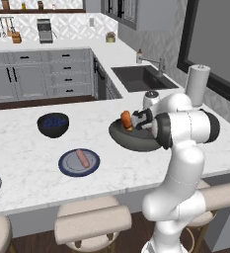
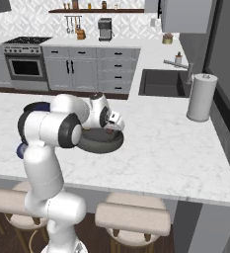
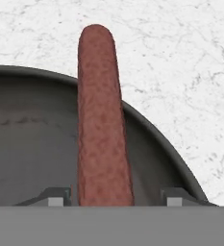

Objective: Place one bun and one sausage from the bowl on each plate.

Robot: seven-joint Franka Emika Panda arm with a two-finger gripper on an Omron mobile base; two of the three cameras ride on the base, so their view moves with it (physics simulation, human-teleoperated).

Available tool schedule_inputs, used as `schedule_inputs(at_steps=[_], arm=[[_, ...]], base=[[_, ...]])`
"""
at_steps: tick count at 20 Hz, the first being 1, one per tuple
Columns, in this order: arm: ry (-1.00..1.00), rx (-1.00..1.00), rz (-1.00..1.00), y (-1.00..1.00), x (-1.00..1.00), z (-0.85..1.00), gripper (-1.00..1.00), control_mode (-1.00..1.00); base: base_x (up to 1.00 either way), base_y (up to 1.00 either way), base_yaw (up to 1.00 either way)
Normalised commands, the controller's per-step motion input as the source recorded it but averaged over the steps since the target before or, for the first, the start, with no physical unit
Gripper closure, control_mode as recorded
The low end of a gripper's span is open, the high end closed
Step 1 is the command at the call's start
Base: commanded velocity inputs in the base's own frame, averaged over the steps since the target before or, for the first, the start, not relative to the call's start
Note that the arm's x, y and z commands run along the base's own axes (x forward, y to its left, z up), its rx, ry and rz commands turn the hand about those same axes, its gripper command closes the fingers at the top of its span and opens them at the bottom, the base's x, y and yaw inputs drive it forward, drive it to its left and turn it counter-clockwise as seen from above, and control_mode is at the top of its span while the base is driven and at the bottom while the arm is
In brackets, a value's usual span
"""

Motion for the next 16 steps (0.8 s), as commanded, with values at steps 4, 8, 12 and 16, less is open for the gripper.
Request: schedule_inputs(at_steps=[4,8,12,16], arm=[[0.0,0.0,-0.1,0.0,0.0,-0.22,1.0,-1.0],[-0.05,0.01,-0.22,0.04,-0.22,0.05,1.0,-1.0],[-0.06,0.11,-0.19,-0.01,-0.9,0.99,1.0,-1.0],[-0.1,0.19,-0.08,-0.13,-1.0,1.0,1.0,-1.0]], base=[[0.0,0.0,0.0],[0.0,0.0,0.0],[0.0,0.0,0.0],[0.0,0.0,0.0]])
